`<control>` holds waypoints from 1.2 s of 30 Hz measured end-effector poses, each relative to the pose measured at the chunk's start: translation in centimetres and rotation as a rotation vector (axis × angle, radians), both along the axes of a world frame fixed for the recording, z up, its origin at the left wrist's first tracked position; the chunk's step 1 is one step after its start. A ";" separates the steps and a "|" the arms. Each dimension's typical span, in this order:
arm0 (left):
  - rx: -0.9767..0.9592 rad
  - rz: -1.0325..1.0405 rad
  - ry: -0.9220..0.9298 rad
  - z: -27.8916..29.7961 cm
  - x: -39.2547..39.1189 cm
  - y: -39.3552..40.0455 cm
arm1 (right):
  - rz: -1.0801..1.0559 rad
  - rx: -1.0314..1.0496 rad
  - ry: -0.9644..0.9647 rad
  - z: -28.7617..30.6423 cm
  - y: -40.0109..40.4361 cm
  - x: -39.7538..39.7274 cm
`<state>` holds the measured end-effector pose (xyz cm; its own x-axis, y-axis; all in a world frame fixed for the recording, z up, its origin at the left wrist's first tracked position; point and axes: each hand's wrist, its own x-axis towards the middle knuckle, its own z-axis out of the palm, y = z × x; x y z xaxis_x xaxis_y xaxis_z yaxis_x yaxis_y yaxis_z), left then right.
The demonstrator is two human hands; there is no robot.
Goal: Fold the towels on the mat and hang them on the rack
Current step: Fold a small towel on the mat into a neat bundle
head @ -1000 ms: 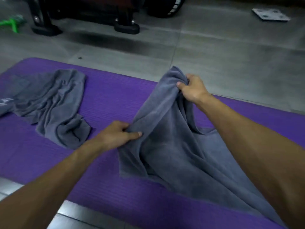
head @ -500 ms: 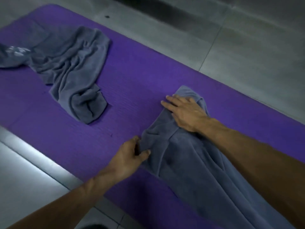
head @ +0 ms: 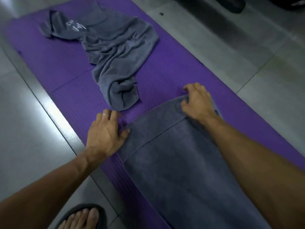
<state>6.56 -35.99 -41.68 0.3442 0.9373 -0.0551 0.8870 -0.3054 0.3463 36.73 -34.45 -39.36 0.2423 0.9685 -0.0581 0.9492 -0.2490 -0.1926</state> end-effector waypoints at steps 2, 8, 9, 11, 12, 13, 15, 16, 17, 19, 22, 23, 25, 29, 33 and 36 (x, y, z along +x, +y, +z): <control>0.067 -0.145 0.004 0.0 1.1 -1.5 | 0.154 0.006 -0.025 -0.7 -2.4 -0.4; -0.090 -0.359 0.268 -0.3 4.0 -2.8 | 0.389 -0.097 -0.218 -3.4 -5.3 0.2; -0.071 -0.382 0.249 -0.4 3.8 -2.8 | 0.384 -0.077 -0.222 -3.5 -5.4 0.2; -0.088 -0.462 0.191 -1.0 3.1 -2.9 | 0.402 -0.077 -0.236 -3.5 -6.2 0.1; -0.101 -0.503 0.167 -1.2 2.6 -3.0 | 0.401 -0.095 -0.220 -3.2 -6.8 0.1; -0.090 -0.526 0.153 -1.4 2.3 -3.1 | 0.384 -0.100 -0.186 -2.7 -7.3 0.3; -0.017 -0.518 0.122 -1.3 2.3 -2.7 | 0.283 -0.065 -0.130 -1.9 -7.1 1.0; 0.031 -0.499 0.086 -1.2 2.7 -2.3 | 0.190 -0.023 -0.122 -1.5 -6.4 1.4; 0.067 -0.478 0.046 -1.1 3.2 -1.8 | 0.064 0.039 -0.113 -1.3 -5.4 1.7; 0.114 -0.485 0.016 -1.1 4.7 -0.7 | -0.258 0.074 -0.035 -1.3 -2.5 3.3; 0.162 -0.617 0.061 -1.7 6.8 0.2 | -0.600 -0.126 0.166 -2.7 1.1 6.5; 0.142 -0.656 0.080 -2.1 7.4 0.3 | -0.651 -0.184 0.230 -3.2 1.8 7.2; 0.094 -0.721 0.136 -3.0 8.1 0.5 | -0.690 -0.172 0.326 -3.5 2.9 8.0; 0.081 -0.793 0.169 -5.0 7.8 0.5 | -0.638 0.048 0.502 -2.4 6.7 8.3; 0.088 -0.806 0.161 -5.4 7.3 0.7 | -0.498 -0.104 0.368 -3.5 8.3 9.0; 0.099 -0.807 0.117 -4.8 8.1 1.3 | -0.453 -0.152 0.322 -2.9 7.0 8.6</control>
<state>14.70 -34.67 -46.48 0.9118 0.4059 -0.0623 0.4098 -0.8893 0.2032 45.33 -27.45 -42.24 0.5783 0.7471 -0.3277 0.6409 -0.6646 -0.3842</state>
